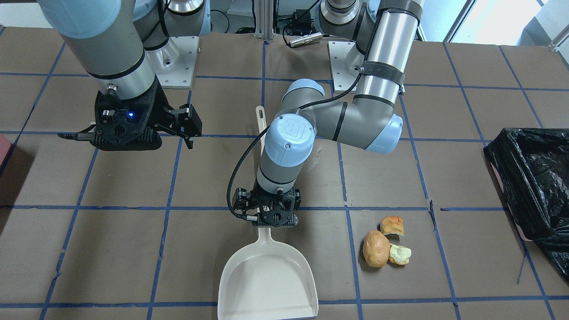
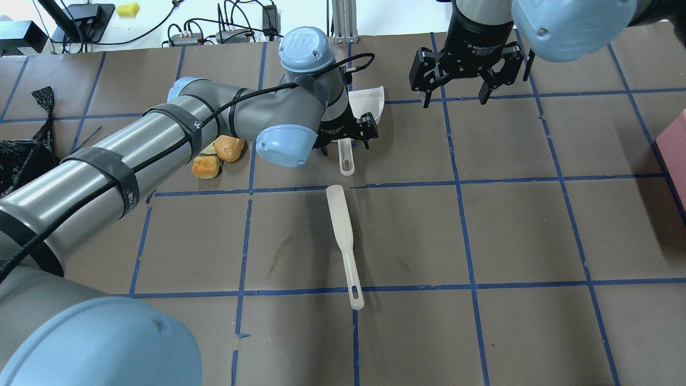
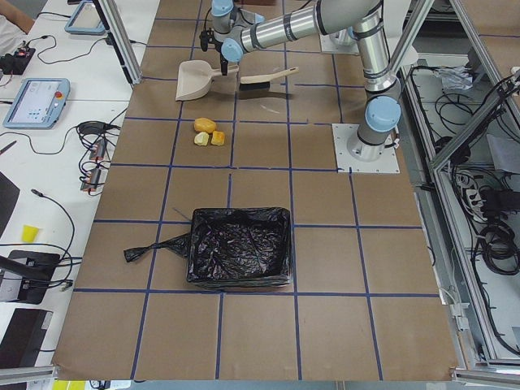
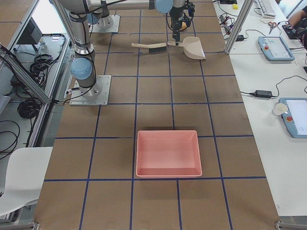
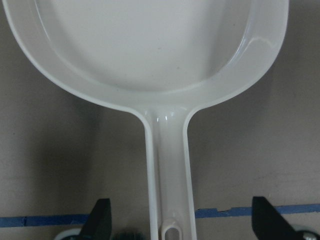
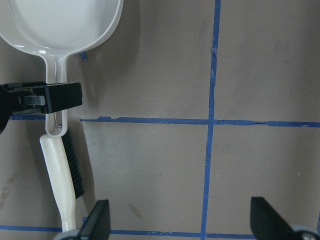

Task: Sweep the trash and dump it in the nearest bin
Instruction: 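Grasp the white dustpan handle with the left gripper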

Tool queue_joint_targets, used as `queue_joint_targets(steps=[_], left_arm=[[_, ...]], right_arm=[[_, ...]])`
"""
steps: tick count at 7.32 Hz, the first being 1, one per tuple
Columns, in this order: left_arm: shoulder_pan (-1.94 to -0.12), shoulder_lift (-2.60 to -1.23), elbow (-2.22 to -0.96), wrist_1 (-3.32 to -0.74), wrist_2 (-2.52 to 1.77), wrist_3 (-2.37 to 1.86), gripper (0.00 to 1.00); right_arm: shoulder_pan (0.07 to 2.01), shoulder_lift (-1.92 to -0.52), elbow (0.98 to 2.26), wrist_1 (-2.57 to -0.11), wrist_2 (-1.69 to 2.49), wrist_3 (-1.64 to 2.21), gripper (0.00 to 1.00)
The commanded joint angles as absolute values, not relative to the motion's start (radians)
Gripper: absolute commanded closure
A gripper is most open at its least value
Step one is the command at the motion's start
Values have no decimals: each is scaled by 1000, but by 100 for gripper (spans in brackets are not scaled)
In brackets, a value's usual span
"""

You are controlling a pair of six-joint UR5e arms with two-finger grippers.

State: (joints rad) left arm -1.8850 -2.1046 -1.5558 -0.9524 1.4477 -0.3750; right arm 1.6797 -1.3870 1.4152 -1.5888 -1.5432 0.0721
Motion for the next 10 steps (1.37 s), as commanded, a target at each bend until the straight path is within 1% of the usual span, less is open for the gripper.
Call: queue_joint_targets(steps=[1,5,8,9,10], left_arm=[[-1891,-2097,-1575,-954,1451,-376,11],[-1891,-2106,-1582,-951,1454,-379,15],[-1891,-2108,-1583,-953,1456,-382,28],[-1891,-2105,-1582,-951,1454,-388,59],[-1891,-2100,-1582,-953,1451,-388,67]], right_arm=[[1680,-1388,1416,-1592,-1543,72,0],[1681,-1381,1413,-1598,-1536,75,0],[1681,-1381,1414,-1601,-1539,80,0],[1681,-1381,1416,-1598,-1539,81,1],[1681,-1384,1419,-1594,-1531,84,2]])
